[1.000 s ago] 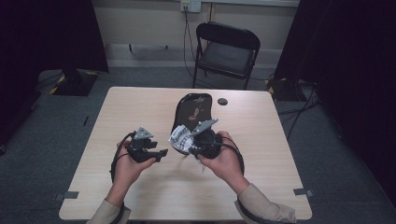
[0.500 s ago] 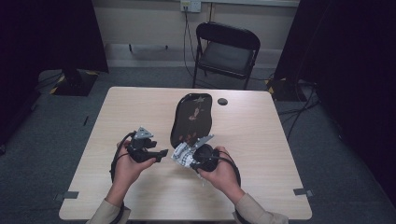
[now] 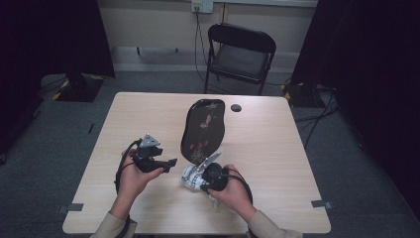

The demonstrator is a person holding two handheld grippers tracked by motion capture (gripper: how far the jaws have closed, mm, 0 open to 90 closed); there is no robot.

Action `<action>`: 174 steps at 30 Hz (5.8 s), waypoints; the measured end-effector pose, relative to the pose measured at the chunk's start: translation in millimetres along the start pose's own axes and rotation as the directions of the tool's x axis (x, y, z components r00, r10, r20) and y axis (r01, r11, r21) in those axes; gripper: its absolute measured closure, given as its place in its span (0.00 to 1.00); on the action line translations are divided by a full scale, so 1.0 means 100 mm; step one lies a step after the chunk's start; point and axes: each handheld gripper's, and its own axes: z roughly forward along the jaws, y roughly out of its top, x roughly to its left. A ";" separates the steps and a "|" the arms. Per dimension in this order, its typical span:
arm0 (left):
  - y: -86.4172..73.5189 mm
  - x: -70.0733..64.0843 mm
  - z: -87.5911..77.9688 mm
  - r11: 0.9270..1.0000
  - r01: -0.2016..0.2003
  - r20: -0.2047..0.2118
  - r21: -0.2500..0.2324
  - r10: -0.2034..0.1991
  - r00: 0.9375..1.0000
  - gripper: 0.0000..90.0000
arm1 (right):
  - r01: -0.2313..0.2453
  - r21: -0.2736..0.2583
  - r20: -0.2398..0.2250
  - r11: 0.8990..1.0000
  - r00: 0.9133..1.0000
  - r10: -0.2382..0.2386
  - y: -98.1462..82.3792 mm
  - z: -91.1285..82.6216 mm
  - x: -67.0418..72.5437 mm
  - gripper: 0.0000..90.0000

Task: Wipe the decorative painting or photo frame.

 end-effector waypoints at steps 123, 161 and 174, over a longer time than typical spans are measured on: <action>0.18 -0.26 0.44 0.991 -0.107 0.063 -0.078 0.112 0.992 0.78 | 0.190 -0.095 0.230 0.977 0.959 -0.164 1.25 -1.45 -0.15 0.84; 0.07 -0.13 0.24 0.997 -0.066 0.172 -0.027 0.069 0.983 0.87 | 0.042 -0.196 0.352 0.980 0.936 0.031 1.38 -1.75 -0.56 0.84; 0.06 -0.09 0.23 0.997 -0.066 0.172 -0.034 0.071 0.982 0.87 | -0.042 -0.193 0.371 0.980 0.922 0.113 1.21 -1.60 -0.86 0.84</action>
